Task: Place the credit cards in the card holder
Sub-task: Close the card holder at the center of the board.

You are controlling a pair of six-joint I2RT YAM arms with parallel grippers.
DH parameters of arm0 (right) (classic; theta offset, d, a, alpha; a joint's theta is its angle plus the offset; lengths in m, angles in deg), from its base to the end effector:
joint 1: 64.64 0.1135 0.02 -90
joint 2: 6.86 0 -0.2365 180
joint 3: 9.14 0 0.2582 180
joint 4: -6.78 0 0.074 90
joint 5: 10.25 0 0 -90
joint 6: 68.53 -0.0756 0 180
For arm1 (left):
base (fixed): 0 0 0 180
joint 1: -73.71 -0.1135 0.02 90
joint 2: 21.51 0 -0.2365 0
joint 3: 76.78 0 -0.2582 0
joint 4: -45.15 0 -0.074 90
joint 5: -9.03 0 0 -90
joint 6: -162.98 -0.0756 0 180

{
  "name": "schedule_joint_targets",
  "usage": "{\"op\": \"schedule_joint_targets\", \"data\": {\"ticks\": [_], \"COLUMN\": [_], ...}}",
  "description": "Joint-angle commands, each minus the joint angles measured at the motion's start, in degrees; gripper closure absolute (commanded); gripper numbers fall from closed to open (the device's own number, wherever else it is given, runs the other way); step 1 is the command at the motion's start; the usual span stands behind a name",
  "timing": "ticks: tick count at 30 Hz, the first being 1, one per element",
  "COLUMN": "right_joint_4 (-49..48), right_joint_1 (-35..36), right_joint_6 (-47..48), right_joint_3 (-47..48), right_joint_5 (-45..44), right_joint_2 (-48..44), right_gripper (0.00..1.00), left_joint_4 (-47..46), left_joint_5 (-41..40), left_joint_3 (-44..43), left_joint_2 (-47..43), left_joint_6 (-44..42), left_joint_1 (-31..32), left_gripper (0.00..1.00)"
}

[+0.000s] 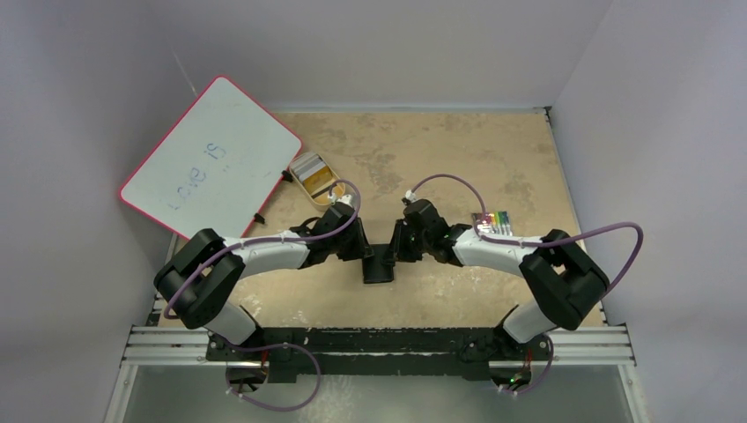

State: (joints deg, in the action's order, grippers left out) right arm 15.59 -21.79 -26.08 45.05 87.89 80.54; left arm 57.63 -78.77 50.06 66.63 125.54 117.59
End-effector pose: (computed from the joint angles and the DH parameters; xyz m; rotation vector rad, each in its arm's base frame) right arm 0.2390 0.2363 0.1087 0.0234 2.4956 0.9127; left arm 0.2322 -0.2274 0.0917 -0.1750 2.5597 -0.7776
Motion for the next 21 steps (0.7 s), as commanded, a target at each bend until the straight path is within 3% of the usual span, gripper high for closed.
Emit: {"op": "schedule_joint_targets", "data": {"ticks": [1,21], "right_joint_4": [0.7,6.9], "right_joint_1": [0.9,4.5], "right_joint_6": [0.6,2.3], "right_joint_3": [-0.5,3.9], "right_joint_5": [0.3,-5.2], "right_joint_2": [0.6,3.7], "right_gripper": [0.85,0.9], "left_joint_4": [-0.9,-1.0], "left_joint_5": [-0.1,-0.2], "left_joint_3": [-0.3,-0.1], "left_joint_2": [-0.1,-0.2], "left_joint_6": [0.6,0.6], "left_joint_1": [0.1,0.0], "left_gripper": [0.82,0.82]}}
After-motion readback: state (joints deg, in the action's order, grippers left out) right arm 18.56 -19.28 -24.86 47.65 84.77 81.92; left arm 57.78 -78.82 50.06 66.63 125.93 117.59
